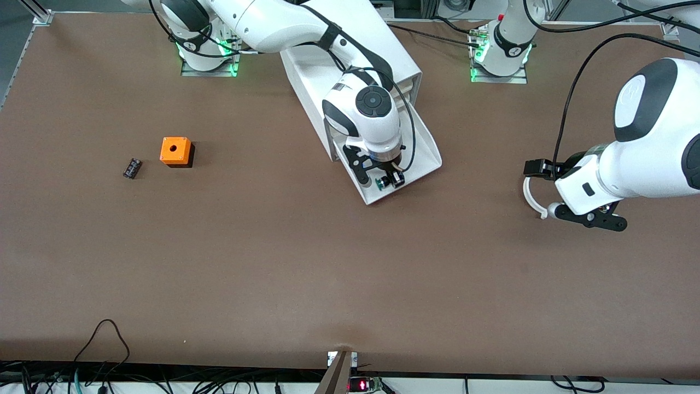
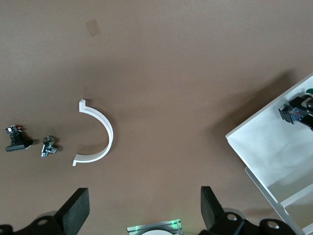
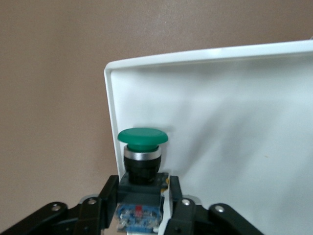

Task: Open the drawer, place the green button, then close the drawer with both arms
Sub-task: 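Lower the button into the drawer and open the right gripper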

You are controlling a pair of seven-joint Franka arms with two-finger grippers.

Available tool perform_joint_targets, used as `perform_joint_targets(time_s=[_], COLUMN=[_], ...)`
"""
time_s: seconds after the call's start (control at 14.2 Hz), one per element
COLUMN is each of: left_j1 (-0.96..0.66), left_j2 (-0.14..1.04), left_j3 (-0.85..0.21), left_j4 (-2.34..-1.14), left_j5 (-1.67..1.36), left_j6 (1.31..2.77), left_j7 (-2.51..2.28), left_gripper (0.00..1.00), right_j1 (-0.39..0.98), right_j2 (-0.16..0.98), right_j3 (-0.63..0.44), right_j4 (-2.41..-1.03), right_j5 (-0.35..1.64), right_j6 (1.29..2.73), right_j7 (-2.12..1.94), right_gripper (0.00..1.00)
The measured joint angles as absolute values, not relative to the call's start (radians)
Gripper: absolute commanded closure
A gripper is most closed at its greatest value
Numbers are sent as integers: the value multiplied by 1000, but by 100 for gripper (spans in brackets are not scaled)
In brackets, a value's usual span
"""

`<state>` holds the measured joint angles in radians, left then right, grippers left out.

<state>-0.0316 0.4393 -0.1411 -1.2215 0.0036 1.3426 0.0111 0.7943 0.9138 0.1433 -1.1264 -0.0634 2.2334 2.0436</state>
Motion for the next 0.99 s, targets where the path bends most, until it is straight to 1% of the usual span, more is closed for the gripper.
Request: perform_joint_targets(time_s=[0.07, 0.35, 0.57, 0.78, 0.85, 0.99], left_j1=[-31, -31, -32, -49, -60, -79], left_j2=[440, 440, 440, 439, 438, 429], left_j3=[-141, -141, -141, -156, -171, -194], left_j4=[-1221, -1220, -1219, -1231, -1249, -1328], left_j5=[4, 4, 4, 4, 4, 4], left_j6=[1343, 1345, 1357, 1370, 1402, 1536], left_j7=[-4, -79, -105, -301, -353, -414], left_gripper=[0, 0, 0, 0, 0, 0], right_j1=[794, 794, 772, 702, 668, 596], right_j2=[914, 913, 895, 834, 811, 775], right_j3=[140, 108, 93, 91, 92, 92], right_j4=[-1124, -1088, -1012, -986, -985, -985], right_j5=[-63, -64, -68, -67, -61, -34], right_j6=[2234, 2216, 2122, 2019, 1980, 1921], right_j7=[2044, 2042, 1962, 1796, 1739, 1631], right_gripper=[2, 1, 1, 1, 1, 1])
